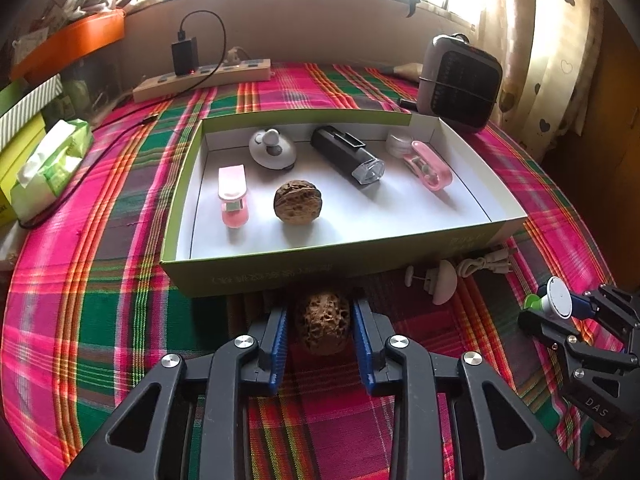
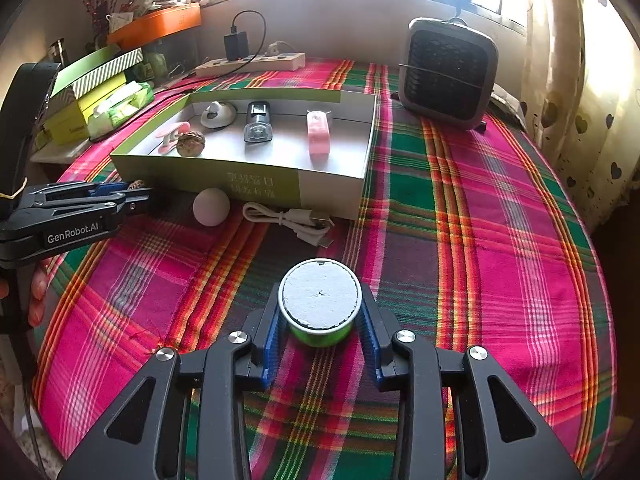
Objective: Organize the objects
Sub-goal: 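Close the left gripper on the second walnut while the right gripper lifts the container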
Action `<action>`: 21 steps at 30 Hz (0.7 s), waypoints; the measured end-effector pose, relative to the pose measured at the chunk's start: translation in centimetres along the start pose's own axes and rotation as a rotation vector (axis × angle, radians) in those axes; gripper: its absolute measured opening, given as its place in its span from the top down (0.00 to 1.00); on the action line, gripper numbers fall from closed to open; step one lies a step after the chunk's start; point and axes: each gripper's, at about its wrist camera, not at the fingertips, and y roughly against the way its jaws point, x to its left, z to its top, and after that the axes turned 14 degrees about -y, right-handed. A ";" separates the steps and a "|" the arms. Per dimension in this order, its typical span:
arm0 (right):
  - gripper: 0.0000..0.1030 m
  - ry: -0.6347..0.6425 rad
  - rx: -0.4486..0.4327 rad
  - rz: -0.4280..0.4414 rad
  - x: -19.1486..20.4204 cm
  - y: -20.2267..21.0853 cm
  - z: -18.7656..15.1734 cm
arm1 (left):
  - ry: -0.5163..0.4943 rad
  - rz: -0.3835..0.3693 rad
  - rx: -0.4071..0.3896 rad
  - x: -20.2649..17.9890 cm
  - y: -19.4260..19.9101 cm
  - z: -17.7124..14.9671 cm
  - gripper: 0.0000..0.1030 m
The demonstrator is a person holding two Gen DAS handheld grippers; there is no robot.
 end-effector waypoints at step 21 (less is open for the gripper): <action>0.66 -0.002 -0.001 0.001 0.0 0.1 0.0 | 0.003 -0.003 -0.001 0.1 0.1 -0.1 0.74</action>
